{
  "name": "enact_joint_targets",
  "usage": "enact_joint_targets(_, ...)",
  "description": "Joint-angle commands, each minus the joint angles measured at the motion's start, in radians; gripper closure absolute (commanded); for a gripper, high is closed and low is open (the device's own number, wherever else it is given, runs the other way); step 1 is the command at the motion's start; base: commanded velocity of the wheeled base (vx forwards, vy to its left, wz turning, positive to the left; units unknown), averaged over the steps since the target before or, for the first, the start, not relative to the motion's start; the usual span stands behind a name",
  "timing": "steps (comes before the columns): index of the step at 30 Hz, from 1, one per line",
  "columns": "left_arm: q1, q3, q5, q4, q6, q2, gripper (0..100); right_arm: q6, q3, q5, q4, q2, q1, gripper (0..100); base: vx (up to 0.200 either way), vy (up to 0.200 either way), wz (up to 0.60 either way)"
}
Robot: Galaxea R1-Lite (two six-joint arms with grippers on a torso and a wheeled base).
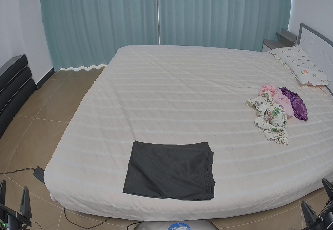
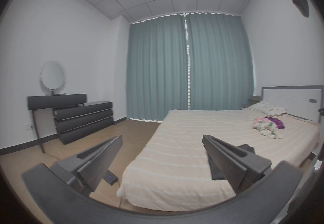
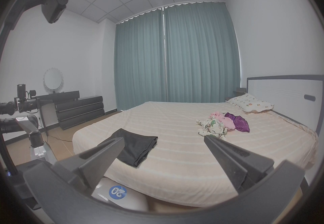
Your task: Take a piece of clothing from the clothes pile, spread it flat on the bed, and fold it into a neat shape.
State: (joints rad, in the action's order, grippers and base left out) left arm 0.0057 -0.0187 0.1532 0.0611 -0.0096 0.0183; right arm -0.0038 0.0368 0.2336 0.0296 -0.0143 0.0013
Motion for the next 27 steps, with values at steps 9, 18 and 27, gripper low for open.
enact_joint_targets(9,0.000,0.014,-0.069,-0.015,0.030,-0.011,0,0.027,-0.002,-0.085,0.006,0.014,0.000,0,0.000,0.000,0.00)
enact_joint_targets(18,0.000,0.013,-0.061,-0.018,0.088,-0.014,0,0.062,-0.002,-0.145,0.007,0.013,0.000,0,0.000,0.000,0.00)
enact_joint_targets(27,-0.001,0.003,-0.093,-0.047,0.020,-0.001,0,0.050,-0.003,-0.109,0.006,0.013,0.003,0,0.000,0.000,0.00)
